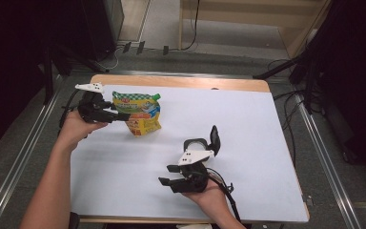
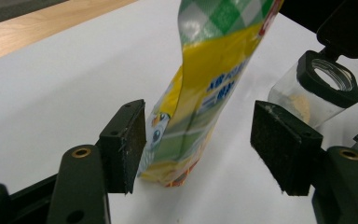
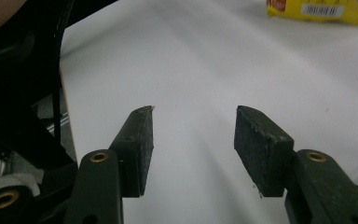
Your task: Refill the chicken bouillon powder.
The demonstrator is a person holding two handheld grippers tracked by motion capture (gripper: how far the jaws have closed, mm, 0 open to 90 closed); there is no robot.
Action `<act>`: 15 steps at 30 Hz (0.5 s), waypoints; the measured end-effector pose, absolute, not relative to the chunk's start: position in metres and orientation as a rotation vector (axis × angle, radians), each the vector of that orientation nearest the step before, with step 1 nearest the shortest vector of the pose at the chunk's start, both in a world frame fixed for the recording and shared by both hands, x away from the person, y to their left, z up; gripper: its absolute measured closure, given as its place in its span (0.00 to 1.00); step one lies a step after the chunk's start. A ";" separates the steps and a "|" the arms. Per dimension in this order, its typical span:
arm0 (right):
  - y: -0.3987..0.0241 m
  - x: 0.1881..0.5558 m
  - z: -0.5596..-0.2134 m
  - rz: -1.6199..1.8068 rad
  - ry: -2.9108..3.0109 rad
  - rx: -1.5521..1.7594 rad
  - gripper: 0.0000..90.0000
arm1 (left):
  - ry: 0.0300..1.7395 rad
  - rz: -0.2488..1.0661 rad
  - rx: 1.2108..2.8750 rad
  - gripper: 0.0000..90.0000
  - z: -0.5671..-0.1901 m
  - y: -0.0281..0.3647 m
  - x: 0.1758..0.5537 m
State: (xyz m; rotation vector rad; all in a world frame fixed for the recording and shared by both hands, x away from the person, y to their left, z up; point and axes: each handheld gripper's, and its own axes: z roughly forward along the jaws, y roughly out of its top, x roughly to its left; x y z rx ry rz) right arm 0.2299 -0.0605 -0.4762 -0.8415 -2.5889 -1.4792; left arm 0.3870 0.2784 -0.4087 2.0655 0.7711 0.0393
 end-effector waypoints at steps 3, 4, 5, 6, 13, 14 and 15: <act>-0.052 0.236 -0.468 -1.496 -2.612 -0.833 0.54 | 0.725 0.024 2.067 0.48 -0.414 0.275 0.391; -0.049 0.238 -0.467 -1.495 -2.633 -0.818 0.54 | 0.721 0.022 2.068 0.50 -0.415 0.273 0.391; -0.047 0.239 -0.467 -1.495 -2.633 -0.808 0.54 | 0.716 0.053 2.078 0.52 -0.415 0.271 0.389; -0.045 0.240 -0.468 -1.502 -2.626 -0.799 0.54 | 0.716 0.070 2.079 0.55 -0.416 0.270 0.388; -0.039 0.242 -0.475 -1.501 -2.645 -0.806 0.54 | 0.775 0.055 2.038 0.69 -0.429 0.269 0.390; -0.039 0.240 -0.476 -1.507 -2.643 -0.803 0.54 | 0.776 0.060 2.031 0.70 -0.429 0.268 0.389; -0.038 0.238 -0.477 -1.511 -2.643 -0.799 0.54 | 0.771 0.078 2.030 0.74 -0.429 0.268 0.386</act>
